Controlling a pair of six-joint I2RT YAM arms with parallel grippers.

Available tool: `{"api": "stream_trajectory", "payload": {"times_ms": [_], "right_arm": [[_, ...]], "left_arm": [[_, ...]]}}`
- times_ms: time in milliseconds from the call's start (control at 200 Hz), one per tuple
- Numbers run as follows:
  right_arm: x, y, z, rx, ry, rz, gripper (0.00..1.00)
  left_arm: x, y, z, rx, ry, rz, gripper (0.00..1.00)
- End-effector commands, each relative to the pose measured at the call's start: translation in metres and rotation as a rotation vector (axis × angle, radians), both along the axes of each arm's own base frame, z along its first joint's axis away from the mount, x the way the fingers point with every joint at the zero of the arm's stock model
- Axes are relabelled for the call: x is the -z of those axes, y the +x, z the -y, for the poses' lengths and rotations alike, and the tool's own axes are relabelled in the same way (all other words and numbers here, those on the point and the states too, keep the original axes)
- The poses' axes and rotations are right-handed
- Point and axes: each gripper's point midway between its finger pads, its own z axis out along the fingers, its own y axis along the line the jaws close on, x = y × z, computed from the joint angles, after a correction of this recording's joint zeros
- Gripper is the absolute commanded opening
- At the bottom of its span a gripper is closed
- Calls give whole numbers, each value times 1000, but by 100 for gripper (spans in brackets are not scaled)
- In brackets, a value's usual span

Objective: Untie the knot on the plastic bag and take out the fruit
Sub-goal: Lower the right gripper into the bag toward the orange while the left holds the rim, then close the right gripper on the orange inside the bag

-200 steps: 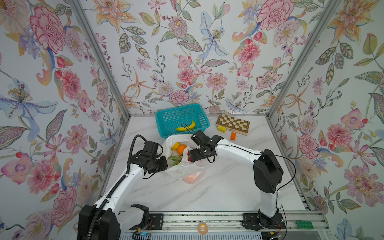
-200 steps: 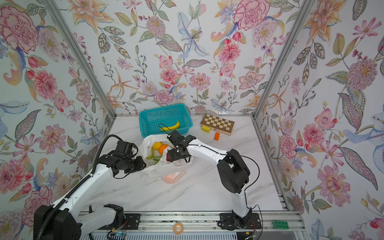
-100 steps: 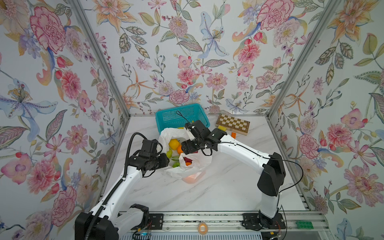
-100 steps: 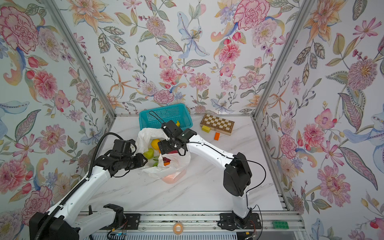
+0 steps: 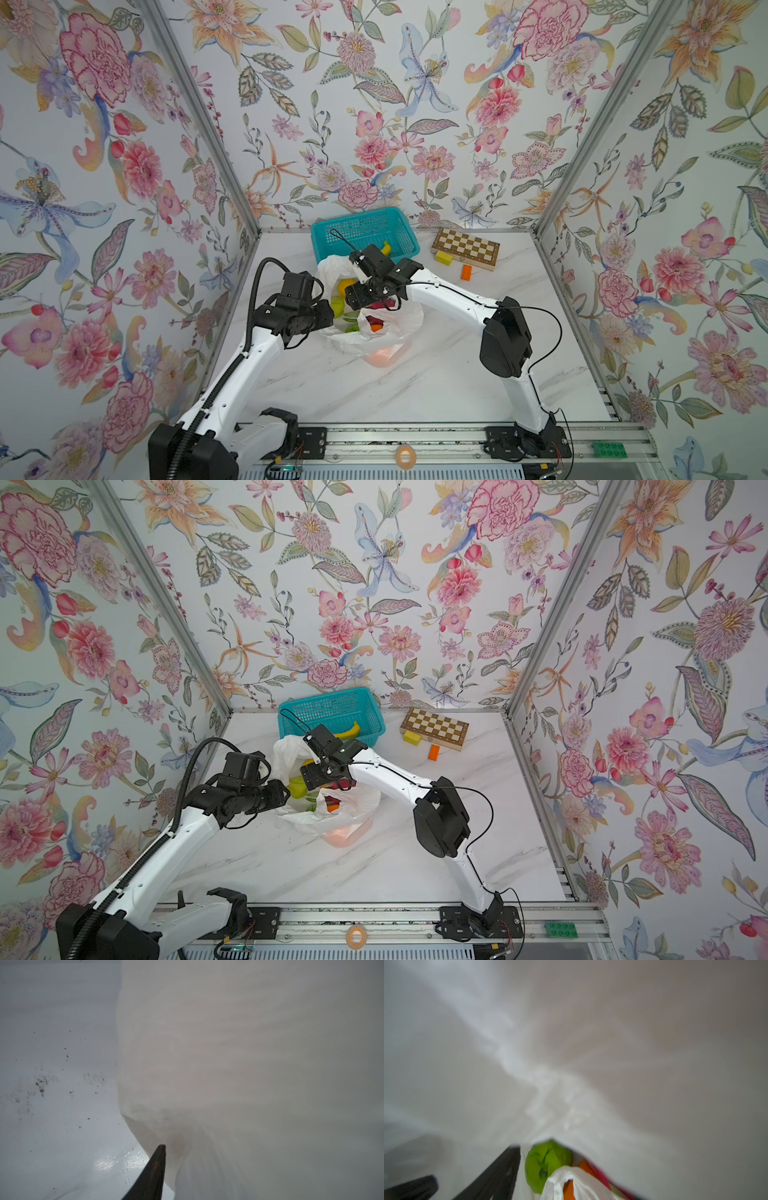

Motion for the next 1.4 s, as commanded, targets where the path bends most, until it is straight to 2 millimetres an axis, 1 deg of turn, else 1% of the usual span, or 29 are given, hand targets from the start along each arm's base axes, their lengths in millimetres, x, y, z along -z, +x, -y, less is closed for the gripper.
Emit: {"api": "stream_trajectory", "payload": {"times_ms": [0, 90, 180, 310, 420, 490, 610, 701, 776, 861, 1016, 1056, 1206, 1396], "right_arm": [[10, 22, 7, 120, -44, 42, 81], [22, 33, 14, 185, -76, 53, 83], [34, 42, 20, 217, -107, 63, 87], [51, 52, 15, 211, -93, 24, 88], [58, 59, 3, 193, -58, 3, 89], [65, 61, -4, 176, -44, -20, 89], [78, 62, -2, 193, -51, -47, 86], [85, 59, 0, 186, -53, -77, 82], [89, 55, 2, 184, -52, -103, 79], [81, 54, 3, 185, -37, -106, 70], [54, 57, -3, 170, 25, -89, 51], [46, 57, -4, 166, 42, -86, 49], [16, 56, -6, 152, 91, -65, 46], [-8, 49, -5, 141, 130, -57, 44]], "left_arm": [[4, -3, 5, 12, -13, -24, 42], [7, -3, 7, 26, -19, -33, 42], [9, -2, 8, 33, -14, -36, 42], [9, 0, 10, 46, -16, -37, 42], [10, 1, 10, 51, -9, -40, 42], [12, 1, 10, 52, -7, -44, 43], [10, 1, 9, 46, -6, -40, 47], [8, 1, 8, 39, -5, -29, 51], [5, 2, 7, 37, -5, -20, 57], [1, 3, 7, 36, 1, -10, 64], [-13, 7, 5, 50, 15, 38, 71], [-18, 9, 6, 64, 19, 61, 72], [-39, 12, 4, 96, 48, 139, 75], [-59, 16, 3, 117, 68, 217, 77]]}}
